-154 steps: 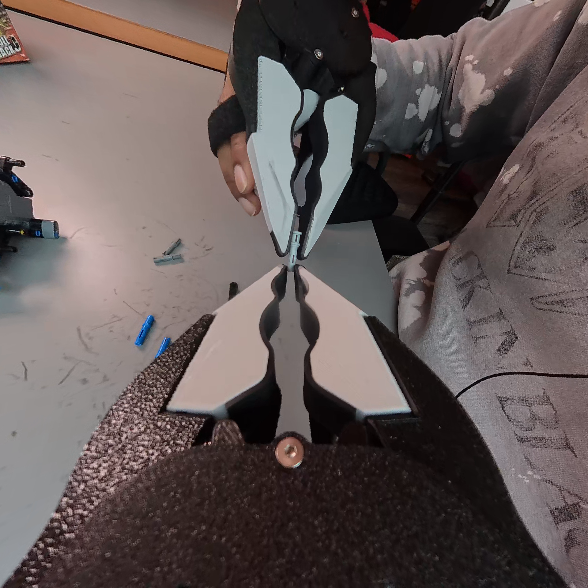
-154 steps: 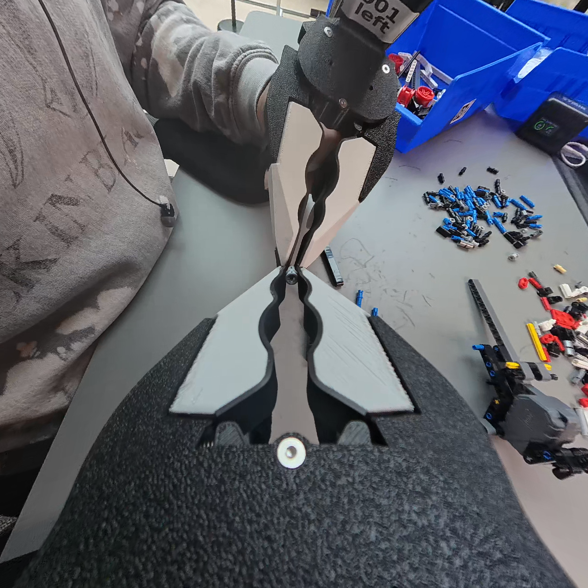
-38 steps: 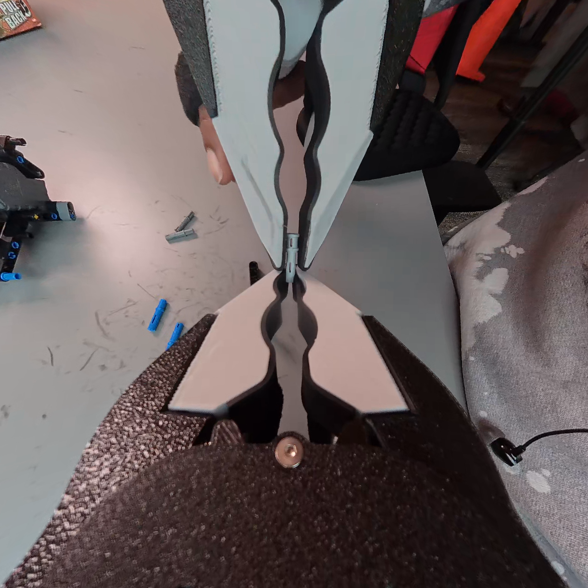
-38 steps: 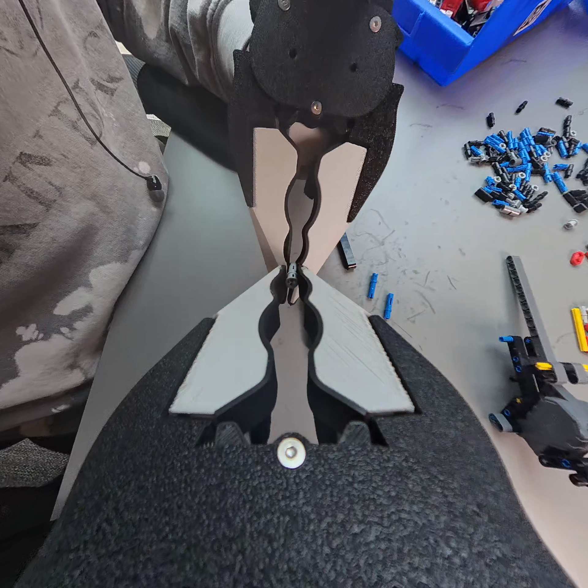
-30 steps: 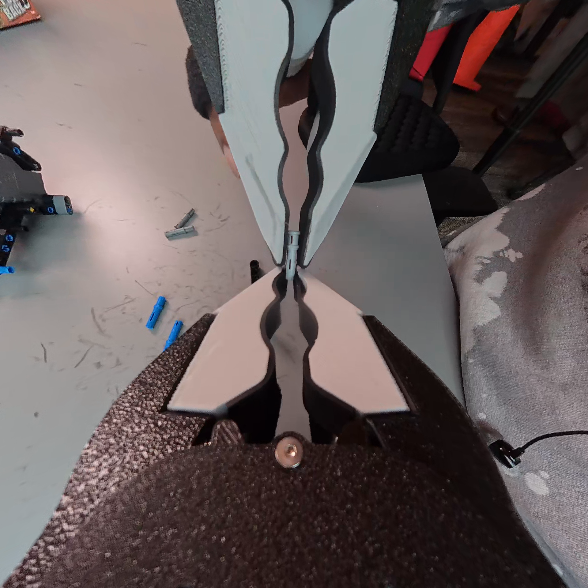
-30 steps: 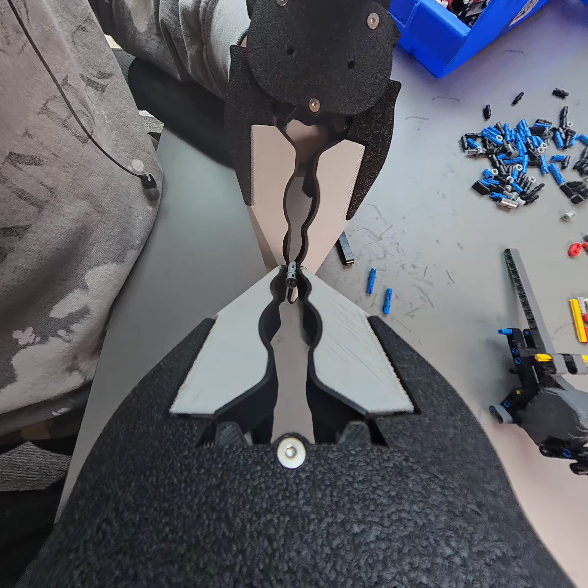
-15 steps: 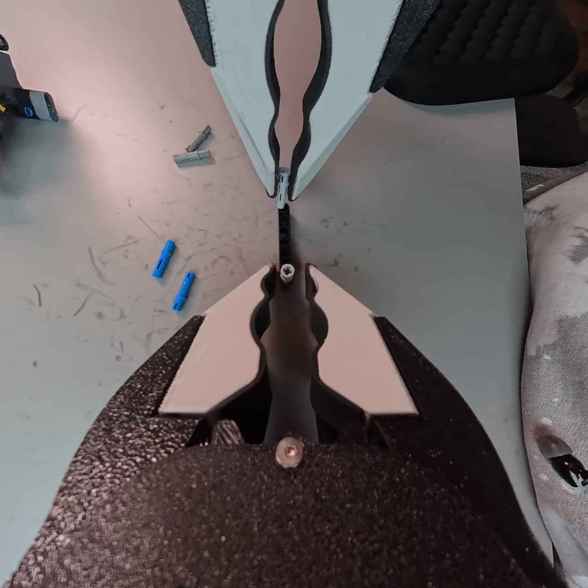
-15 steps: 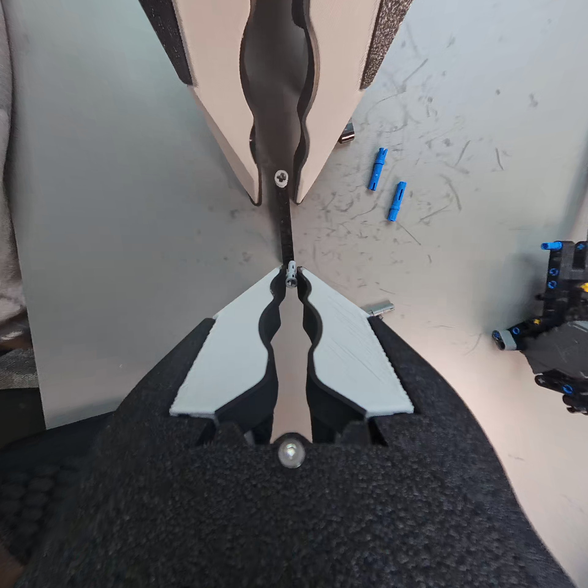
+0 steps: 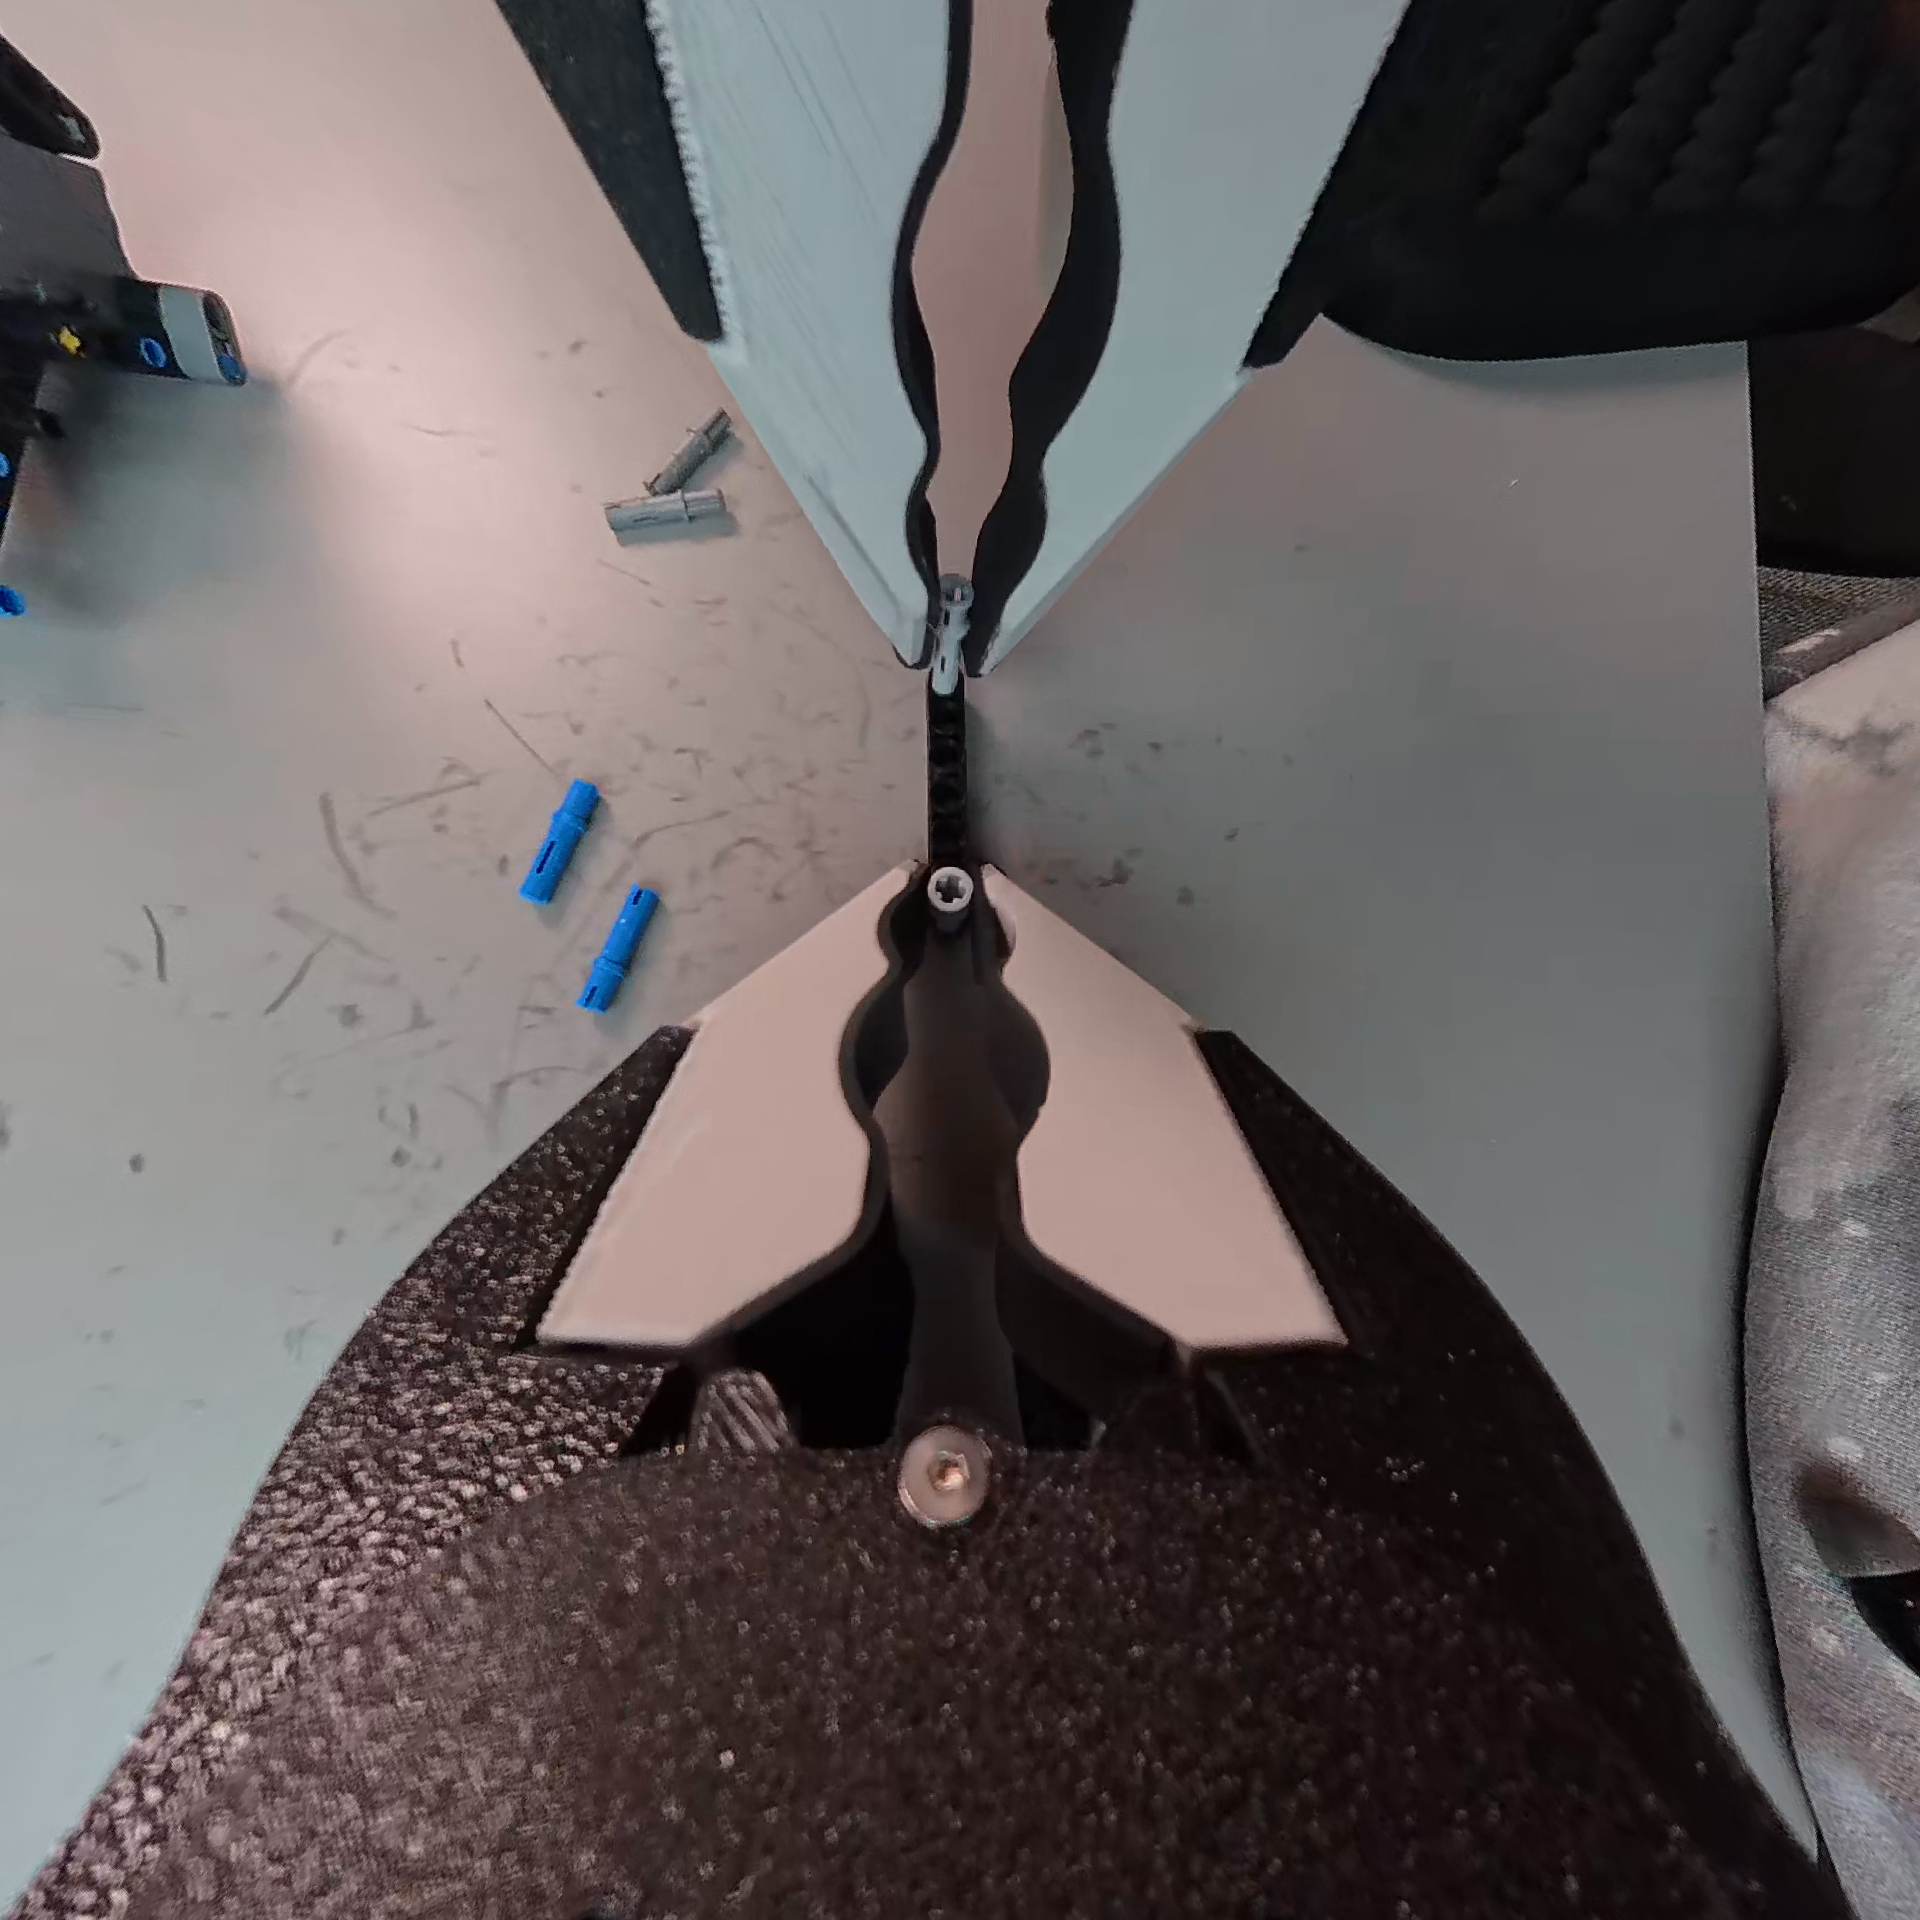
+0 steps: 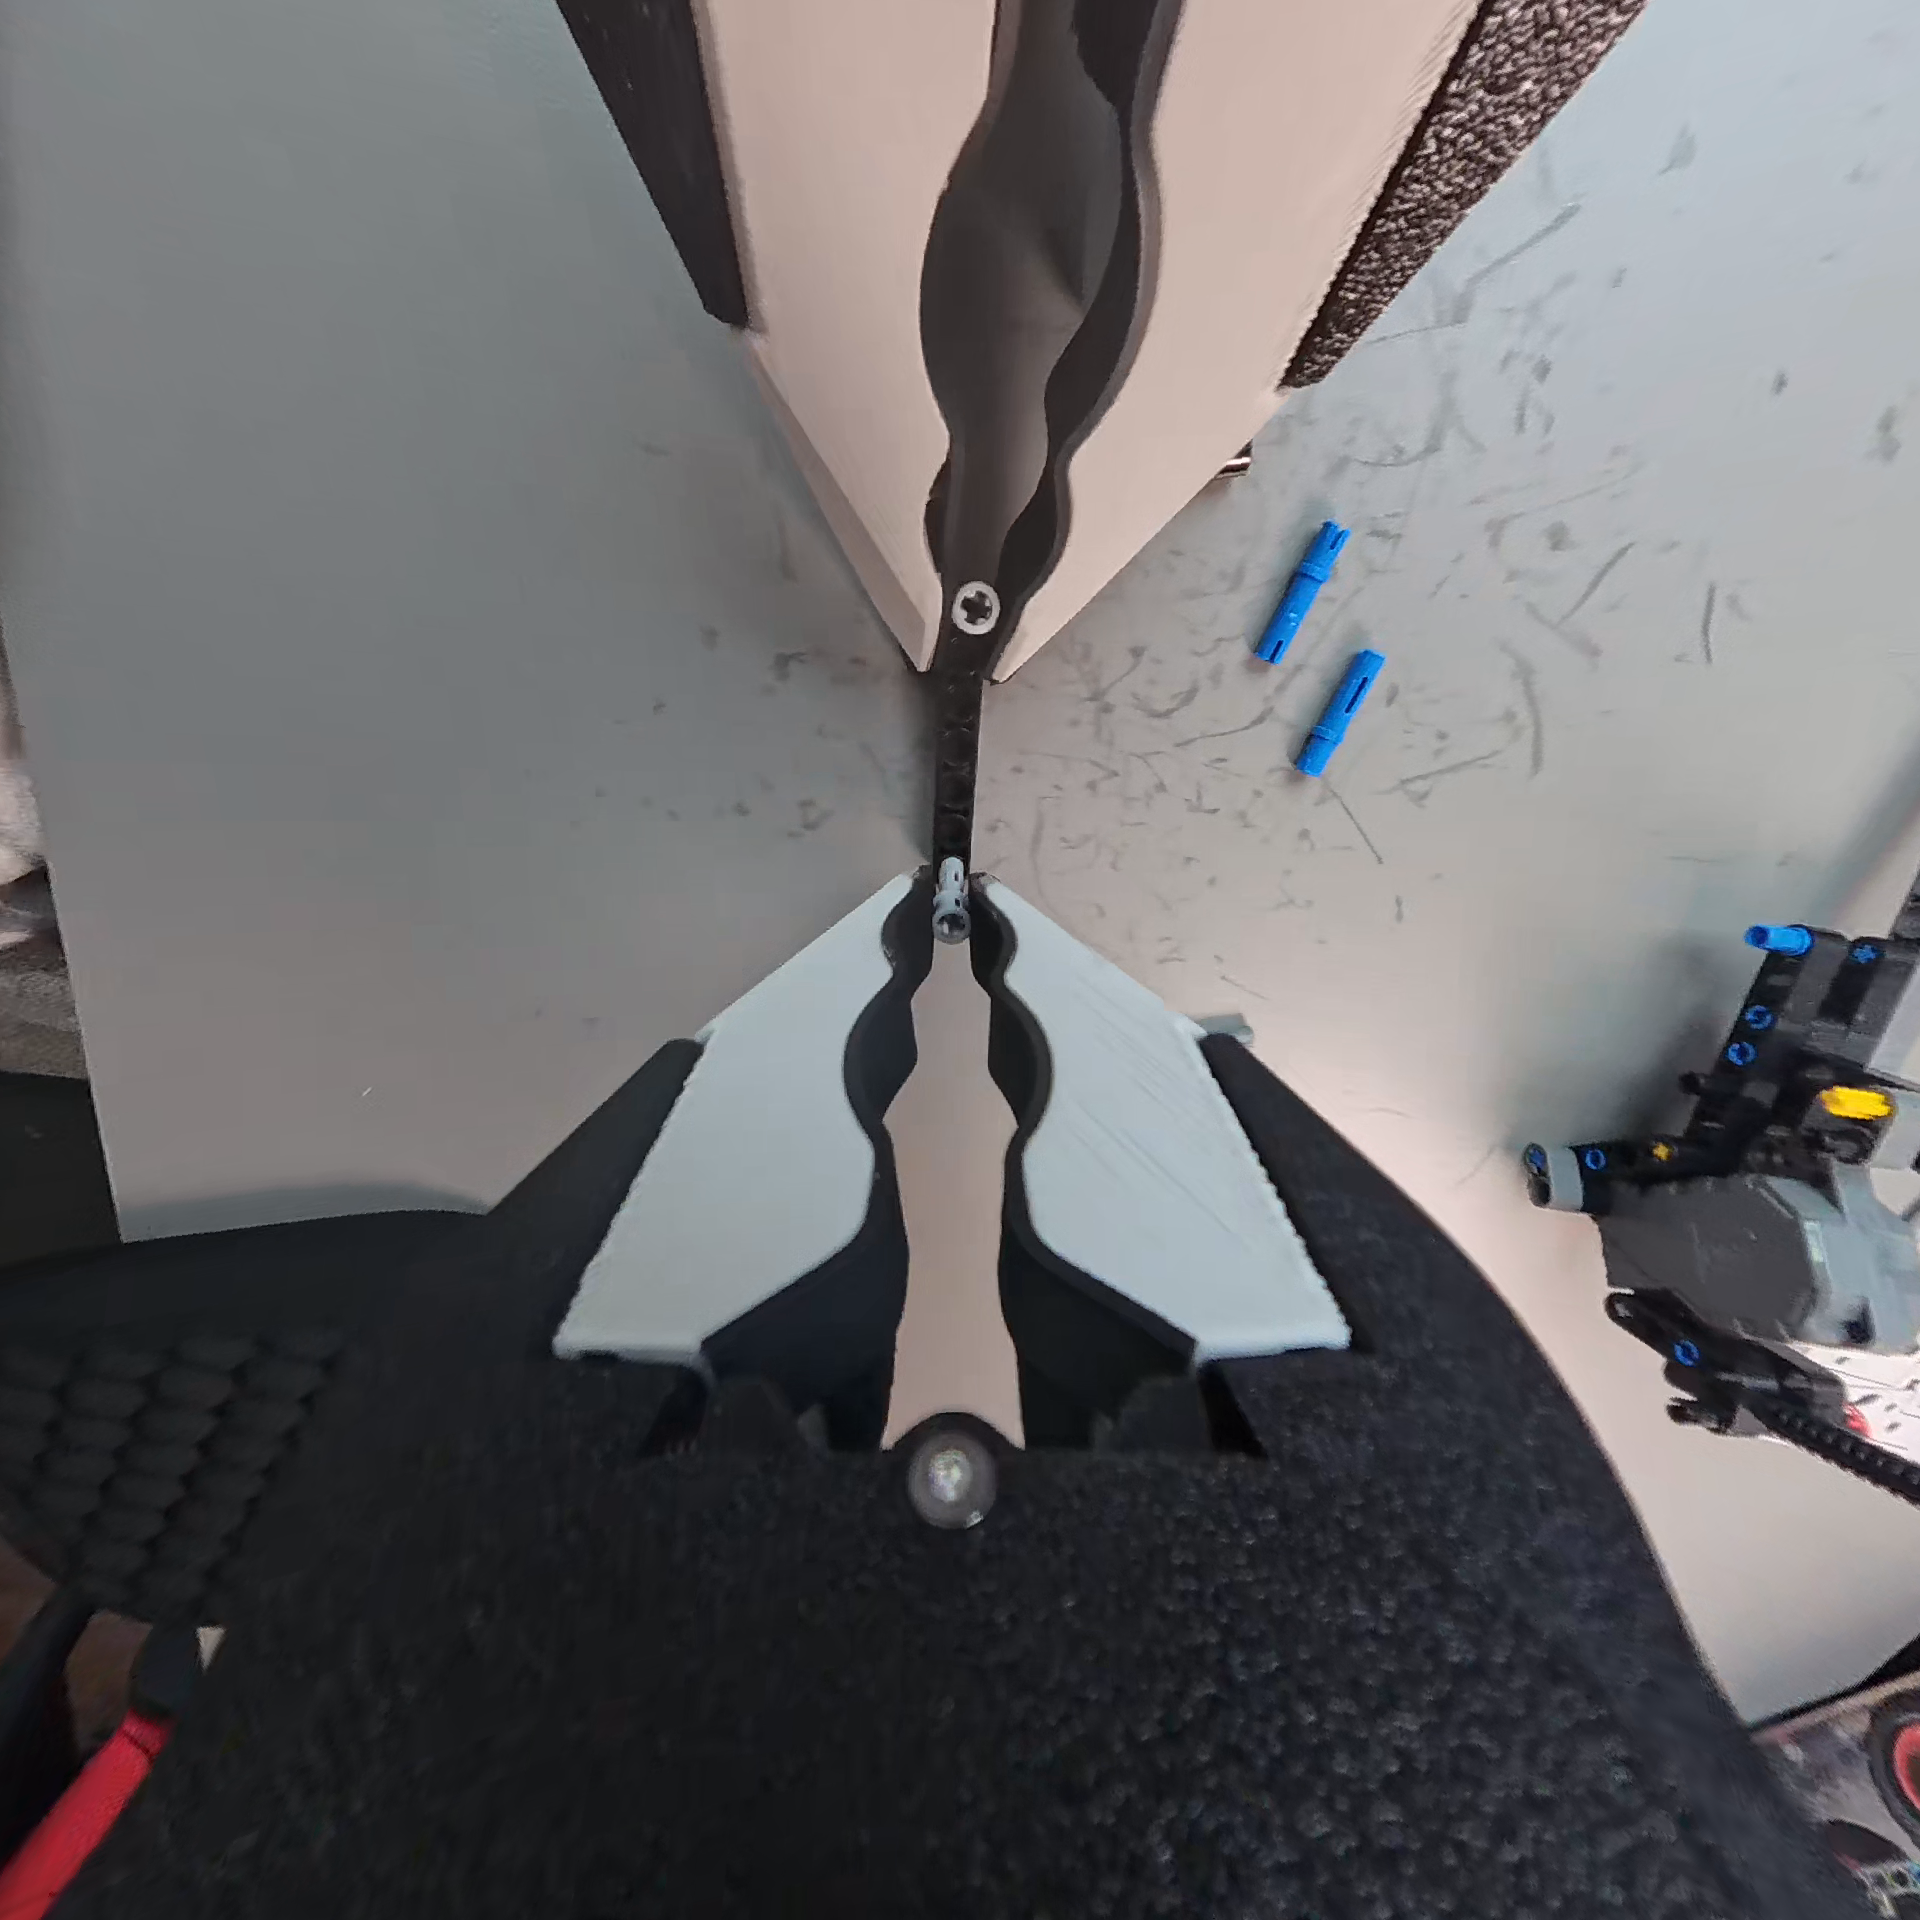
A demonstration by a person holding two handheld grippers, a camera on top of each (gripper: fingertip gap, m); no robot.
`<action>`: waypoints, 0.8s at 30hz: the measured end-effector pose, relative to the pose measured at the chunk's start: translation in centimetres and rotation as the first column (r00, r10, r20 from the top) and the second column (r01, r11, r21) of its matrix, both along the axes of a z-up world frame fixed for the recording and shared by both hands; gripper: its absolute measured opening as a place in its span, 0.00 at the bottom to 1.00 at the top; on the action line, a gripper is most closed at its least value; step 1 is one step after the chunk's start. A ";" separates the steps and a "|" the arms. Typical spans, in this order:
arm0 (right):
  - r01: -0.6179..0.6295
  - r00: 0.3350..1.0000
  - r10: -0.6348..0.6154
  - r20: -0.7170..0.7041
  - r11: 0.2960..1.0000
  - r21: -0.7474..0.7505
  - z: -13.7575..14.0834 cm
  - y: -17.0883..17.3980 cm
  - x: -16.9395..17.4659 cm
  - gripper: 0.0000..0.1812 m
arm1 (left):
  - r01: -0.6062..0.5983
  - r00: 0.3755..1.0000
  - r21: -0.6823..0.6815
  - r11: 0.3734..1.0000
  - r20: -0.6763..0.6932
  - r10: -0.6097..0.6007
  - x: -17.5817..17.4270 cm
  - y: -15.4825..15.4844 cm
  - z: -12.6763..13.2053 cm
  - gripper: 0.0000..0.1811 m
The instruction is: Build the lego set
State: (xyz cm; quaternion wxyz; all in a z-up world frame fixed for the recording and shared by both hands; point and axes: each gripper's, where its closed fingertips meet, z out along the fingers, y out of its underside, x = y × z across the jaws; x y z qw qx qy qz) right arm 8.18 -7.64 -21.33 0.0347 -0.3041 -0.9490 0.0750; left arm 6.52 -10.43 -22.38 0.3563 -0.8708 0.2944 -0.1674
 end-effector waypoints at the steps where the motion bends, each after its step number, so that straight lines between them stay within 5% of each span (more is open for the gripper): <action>1: 0.002 1.000 -0.001 -0.011 1.000 0.010 0.0 0.2 -0.2 0.02 | -0.004 1.000 0.001 1.000 -0.001 0.004 -0.1 0.0 0.0 0.04; 24: 0.218 0.974 -0.215 0.068 0.975 -0.048 -0.1 0.2 -0.4 0.03 | -0.009 0.997 0.064 0.998 -0.081 0.014 -0.2 0.2 -0.1 0.04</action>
